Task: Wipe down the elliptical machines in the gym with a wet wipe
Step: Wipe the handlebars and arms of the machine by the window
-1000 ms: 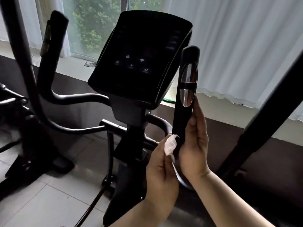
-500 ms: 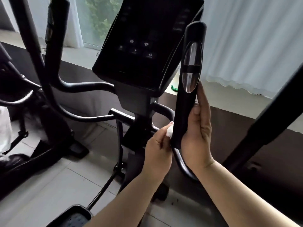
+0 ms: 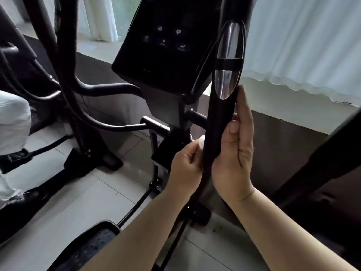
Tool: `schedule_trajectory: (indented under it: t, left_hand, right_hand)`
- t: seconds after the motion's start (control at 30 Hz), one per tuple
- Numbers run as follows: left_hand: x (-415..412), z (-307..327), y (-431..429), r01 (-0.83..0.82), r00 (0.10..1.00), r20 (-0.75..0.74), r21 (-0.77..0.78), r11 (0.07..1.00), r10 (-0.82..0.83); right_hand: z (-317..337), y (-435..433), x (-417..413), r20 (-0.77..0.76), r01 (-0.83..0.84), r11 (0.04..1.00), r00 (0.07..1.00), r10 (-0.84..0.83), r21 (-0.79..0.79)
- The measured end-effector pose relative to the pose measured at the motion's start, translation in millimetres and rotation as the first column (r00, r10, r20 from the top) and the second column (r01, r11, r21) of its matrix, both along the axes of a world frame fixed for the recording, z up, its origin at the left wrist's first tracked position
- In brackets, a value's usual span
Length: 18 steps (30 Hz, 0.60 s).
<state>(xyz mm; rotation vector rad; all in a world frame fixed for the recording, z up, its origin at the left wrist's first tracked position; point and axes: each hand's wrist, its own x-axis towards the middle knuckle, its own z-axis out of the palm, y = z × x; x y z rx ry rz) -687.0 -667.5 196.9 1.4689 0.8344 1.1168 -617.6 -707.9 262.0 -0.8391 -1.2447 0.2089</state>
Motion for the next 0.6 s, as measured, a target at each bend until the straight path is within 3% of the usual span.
schedule_trajectory:
  t: [0.27,0.43,0.6]
  left_hand:
    - [-3.2,12.0,-16.4,-0.017,1.000,0.025,0.035,0.999,0.017]
    - [4.0,22.8,-5.3,0.067,0.995,0.079,-0.096,0.993,-0.060]
    - [-4.1,11.2,-11.2,0.109,0.981,0.180,-0.215,0.971,-0.070]
  right_hand:
    - [-4.3,-3.8,6.9,0.031,-0.062,0.998,0.998,0.063,-0.027]
    - [-8.5,-6.1,7.9,0.020,-0.071,0.995,0.997,0.073,-0.069]
    - [-18.8,-9.6,4.8,0.137,0.264,0.926,0.962,-0.234,-0.271]
